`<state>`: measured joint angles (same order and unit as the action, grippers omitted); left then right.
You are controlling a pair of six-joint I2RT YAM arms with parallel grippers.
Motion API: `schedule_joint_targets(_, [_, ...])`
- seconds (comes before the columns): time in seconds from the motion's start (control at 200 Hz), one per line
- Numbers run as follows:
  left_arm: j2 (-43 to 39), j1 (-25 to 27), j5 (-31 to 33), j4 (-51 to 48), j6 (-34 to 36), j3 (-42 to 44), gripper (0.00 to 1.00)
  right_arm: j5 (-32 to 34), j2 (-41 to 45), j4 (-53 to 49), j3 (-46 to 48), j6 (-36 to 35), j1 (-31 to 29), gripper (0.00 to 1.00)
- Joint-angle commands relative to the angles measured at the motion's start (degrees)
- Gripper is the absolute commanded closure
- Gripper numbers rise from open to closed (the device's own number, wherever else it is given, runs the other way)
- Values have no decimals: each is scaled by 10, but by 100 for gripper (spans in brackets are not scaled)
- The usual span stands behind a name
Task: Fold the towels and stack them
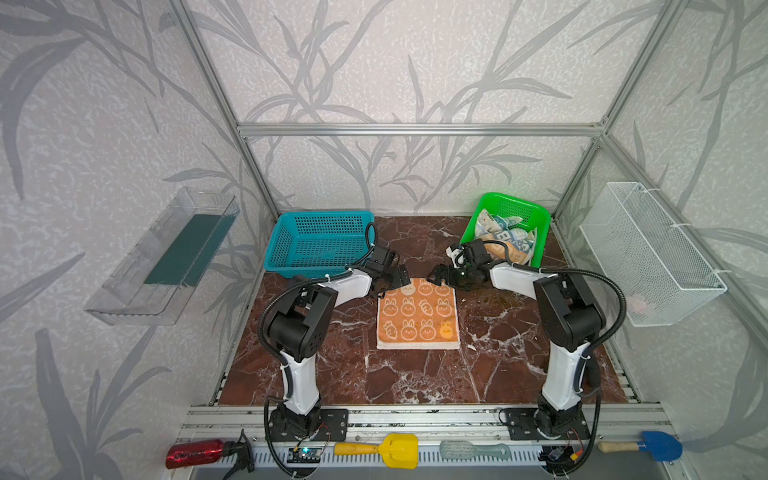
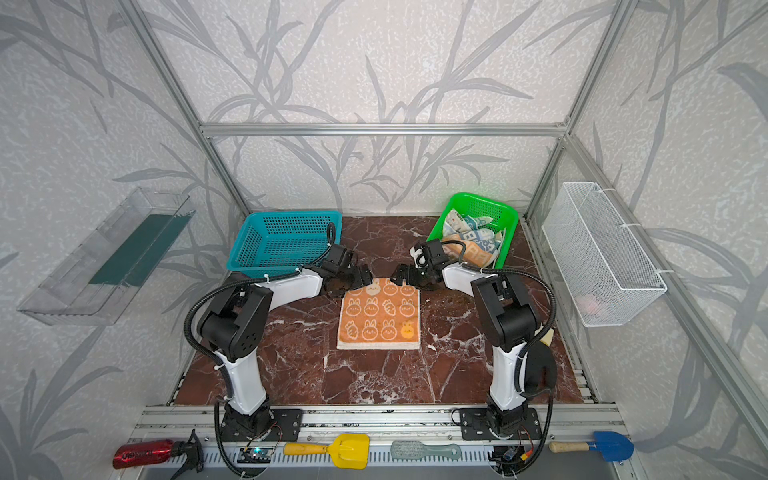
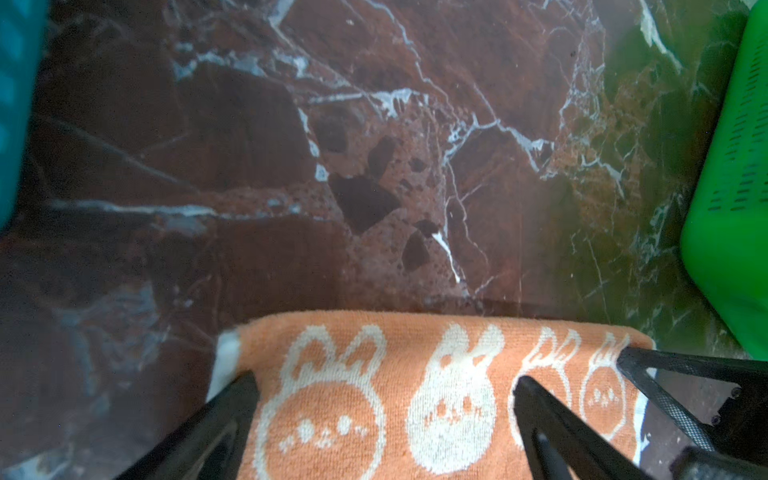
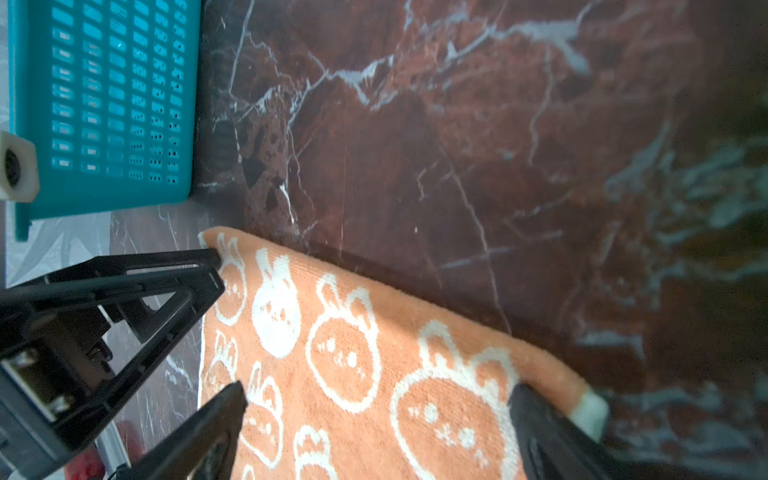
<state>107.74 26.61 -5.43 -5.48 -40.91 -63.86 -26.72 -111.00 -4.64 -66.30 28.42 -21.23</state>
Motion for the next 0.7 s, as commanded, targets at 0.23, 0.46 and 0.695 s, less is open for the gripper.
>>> schedule_joint_targets(0.23, [-88,38,4,-49,-12,37,1,33,116,-78,26,-71,8,1])
schedule_joint_targets(0.46, [-114,22,10,-76,16,19,1,94,87,-137,-6,-111,17,1])
schedule_joint_targets(0.695, [-110,15,6,-104,37,15,1,112,42,-127,-11,-116,17,21])
